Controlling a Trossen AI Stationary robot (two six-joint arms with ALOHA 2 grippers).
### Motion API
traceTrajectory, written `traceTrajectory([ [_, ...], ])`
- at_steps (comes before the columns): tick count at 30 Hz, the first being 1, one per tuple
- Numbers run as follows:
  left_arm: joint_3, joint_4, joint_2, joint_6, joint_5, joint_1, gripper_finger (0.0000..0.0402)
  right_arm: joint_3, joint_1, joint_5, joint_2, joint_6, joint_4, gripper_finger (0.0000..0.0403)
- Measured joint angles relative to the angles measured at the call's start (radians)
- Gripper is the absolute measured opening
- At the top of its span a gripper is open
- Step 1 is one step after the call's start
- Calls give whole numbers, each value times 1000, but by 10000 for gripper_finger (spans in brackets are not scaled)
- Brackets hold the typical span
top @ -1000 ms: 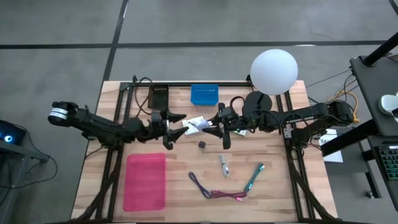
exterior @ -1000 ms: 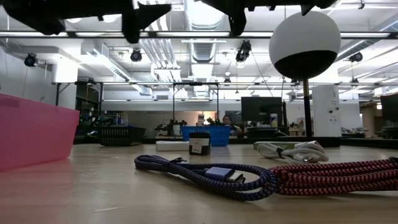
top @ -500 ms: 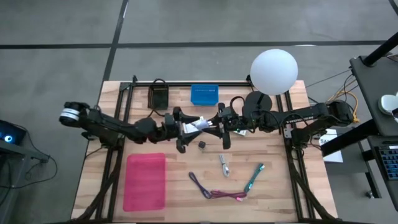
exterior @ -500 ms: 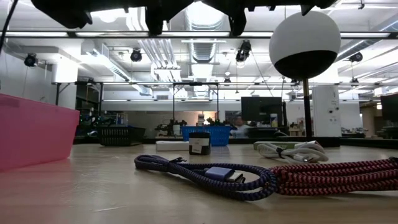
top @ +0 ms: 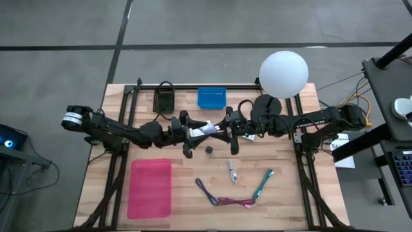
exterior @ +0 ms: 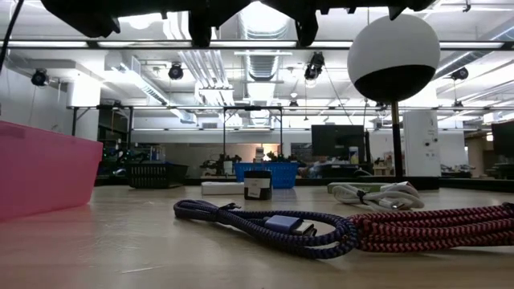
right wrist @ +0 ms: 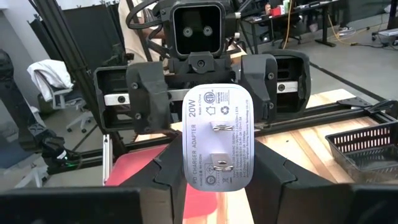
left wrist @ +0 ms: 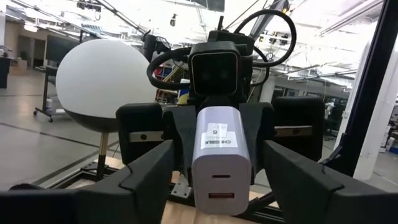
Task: Pick and place items into bin
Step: Put the white charger adapter into the black bin
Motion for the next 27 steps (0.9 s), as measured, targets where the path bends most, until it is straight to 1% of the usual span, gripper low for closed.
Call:
traceTrajectory([
  [10, 0, -1, 0, 0, 1, 4, 140, 0, 0, -3, 0, 0, 0, 107],
  [14, 0, 0, -1, -5, 23, 7, 105, 0, 0, -6, 0, -2, 1, 111],
  [22, 0, 0, -1, 1, 28, 17, 103, 0, 0, -3, 0, 1, -42, 168],
  [27, 0, -4, -15, 0, 29, 38, 103, 0, 0, -3, 0, 0, -112, 183],
])
